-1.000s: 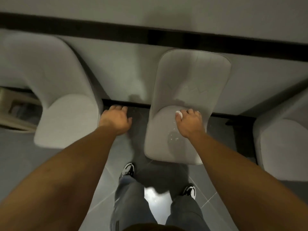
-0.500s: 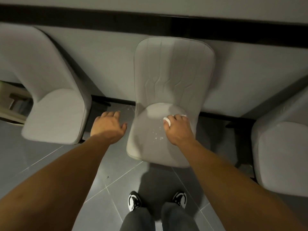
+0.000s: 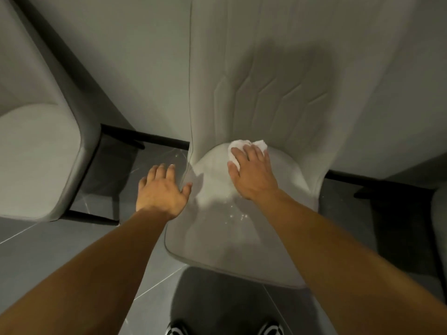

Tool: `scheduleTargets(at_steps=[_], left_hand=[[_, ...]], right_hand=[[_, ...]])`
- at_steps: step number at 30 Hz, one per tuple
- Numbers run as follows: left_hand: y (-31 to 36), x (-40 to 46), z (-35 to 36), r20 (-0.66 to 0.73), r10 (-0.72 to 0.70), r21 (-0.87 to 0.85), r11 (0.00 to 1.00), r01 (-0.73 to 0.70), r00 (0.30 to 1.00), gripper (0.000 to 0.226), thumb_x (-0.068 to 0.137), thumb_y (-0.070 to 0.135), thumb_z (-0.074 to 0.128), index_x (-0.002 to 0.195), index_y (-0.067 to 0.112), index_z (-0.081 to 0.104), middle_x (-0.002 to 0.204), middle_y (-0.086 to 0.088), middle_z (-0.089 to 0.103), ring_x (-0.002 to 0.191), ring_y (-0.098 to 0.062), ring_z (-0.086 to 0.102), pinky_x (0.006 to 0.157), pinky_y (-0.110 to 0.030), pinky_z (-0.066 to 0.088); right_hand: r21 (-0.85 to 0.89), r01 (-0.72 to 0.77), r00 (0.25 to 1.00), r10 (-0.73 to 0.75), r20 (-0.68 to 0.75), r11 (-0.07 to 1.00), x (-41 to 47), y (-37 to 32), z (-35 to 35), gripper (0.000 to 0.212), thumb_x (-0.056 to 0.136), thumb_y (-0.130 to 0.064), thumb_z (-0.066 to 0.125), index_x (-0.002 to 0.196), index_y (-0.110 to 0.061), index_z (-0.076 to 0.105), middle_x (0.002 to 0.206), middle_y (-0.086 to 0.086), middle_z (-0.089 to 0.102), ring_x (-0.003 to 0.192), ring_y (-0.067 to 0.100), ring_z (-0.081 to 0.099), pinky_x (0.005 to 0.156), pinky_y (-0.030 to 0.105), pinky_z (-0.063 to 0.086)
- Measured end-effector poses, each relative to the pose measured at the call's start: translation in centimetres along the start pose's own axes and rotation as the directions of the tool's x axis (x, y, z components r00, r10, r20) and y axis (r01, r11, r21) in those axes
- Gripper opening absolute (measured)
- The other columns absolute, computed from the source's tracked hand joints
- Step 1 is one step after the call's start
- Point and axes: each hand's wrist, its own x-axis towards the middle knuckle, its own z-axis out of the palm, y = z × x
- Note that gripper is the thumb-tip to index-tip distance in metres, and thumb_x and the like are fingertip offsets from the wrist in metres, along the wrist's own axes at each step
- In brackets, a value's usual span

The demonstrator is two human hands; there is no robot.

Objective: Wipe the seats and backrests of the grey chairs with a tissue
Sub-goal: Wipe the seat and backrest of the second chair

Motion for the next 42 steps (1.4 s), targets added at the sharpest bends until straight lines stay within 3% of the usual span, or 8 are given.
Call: scheduleTargets(at_steps=[6,10,15,20,30,35,40,42], left_hand=[[-0.7,3.3,10.7,0.074,-0.152,-0.104,0.982,0.160,0.986,0.093,0.081,0.079,0.003,0.151,0.019,0.013,0.157,-0.009,0.018,0.145,-0.029,0.008,0.114,-0.054,0.015],[-0.8,5.8,14.3,0.047,-0.178,-0.206,0.961,0.184,0.983,0.091,0.080,0.082,0.005,0.149,0.024,0.019,0.151,-0.008,0.033,0.140,-0.030,0.025,0.110,-0.053,0.021],[-0.5,7.9,15.1,0.073,-0.313,-0.490,0.816,0.307,0.947,0.087,0.077,0.084,0.009,0.127,0.025,0.048,0.110,-0.009,0.063,0.095,-0.031,0.055,0.075,-0.039,0.038],[-0.5,8.0,15.4,-0.060,-0.304,-0.446,0.860,0.247,0.951,0.070,0.078,0.084,0.003,0.086,0.030,0.046,0.065,0.007,0.043,0.061,-0.016,0.041,0.060,-0.036,0.034],[0.1,10.5,15.0,-0.187,-0.233,-0.305,0.937,0.169,0.954,0.074,0.087,0.073,0.006,0.117,0.022,0.050,0.101,-0.008,0.064,0.088,-0.030,0.058,0.066,-0.037,0.036],[1.6,14.7,13.5,-0.024,-0.257,-0.528,0.824,0.206,0.966,0.079,0.084,0.077,0.021,0.118,0.011,0.049,0.113,-0.013,0.061,0.102,-0.032,0.055,0.075,-0.039,0.040],[1.6,16.7,10.9,-0.408,-0.089,-0.245,0.970,-0.014,0.908,0.056,0.085,0.074,0.030,0.091,0.020,0.041,0.085,-0.007,0.062,0.070,-0.028,0.052,0.056,-0.035,0.032],[1.9,17.5,9.7,-0.431,-0.086,-0.276,0.960,-0.040,0.898,0.062,0.082,0.075,0.040,0.105,0.017,0.042,0.086,-0.004,0.063,0.069,-0.026,0.053,0.055,-0.035,0.036]], right_hand=[[-0.106,0.002,0.988,0.014,0.156,0.994,3.5,2.6,10.3,0.062,0.098,-0.059,0.013,0.157,-0.038,0.008,0.167,-0.001,0.000,0.152,0.023,-0.009,0.121,0.049,-0.010],[-0.177,0.012,1.000,-0.007,0.030,0.984,5.7,2.8,13.2,0.071,0.091,-0.068,0.010,0.155,-0.038,0.010,0.166,0.000,0.005,0.152,0.026,-0.005,0.119,0.054,-0.008],[-0.135,0.044,0.999,-0.045,-0.009,0.990,9.9,0.4,13.3,0.077,0.089,-0.074,0.017,0.154,-0.033,0.016,0.165,0.003,0.012,0.151,0.028,0.002,0.120,0.053,-0.005],[-0.115,0.180,0.978,-0.190,-0.090,0.977,9.6,-1.1,14.1,0.074,0.091,-0.068,0.031,0.146,-0.020,0.035,0.156,0.008,0.030,0.148,0.027,0.017,0.121,0.051,0.008],[-0.047,0.446,0.887,-0.448,-0.111,0.894,9.3,0.1,13.7,0.052,0.092,-0.059,0.033,0.129,-0.026,0.049,0.139,-0.001,0.048,0.136,0.019,0.035,0.118,0.039,0.020],[-0.074,0.404,0.900,-0.411,-0.146,0.912,9.7,0.2,14.2,0.053,0.093,-0.061,0.034,0.133,-0.030,0.046,0.142,-0.006,0.048,0.138,0.015,0.034,0.118,0.042,0.020],[-0.103,0.357,0.910,-0.371,-0.187,0.928,10.1,0.3,14.7,0.046,0.097,-0.055,0.033,0.135,-0.031,0.044,0.145,-0.010,0.045,0.140,0.012,0.031,0.119,0.044,0.016],[-0.112,0.343,0.914,-0.359,-0.188,0.932,10.3,0.2,14.7,0.045,0.098,-0.053,0.032,0.135,-0.031,0.043,0.145,-0.010,0.044,0.140,0.013,0.031,0.119,0.045,0.016]])
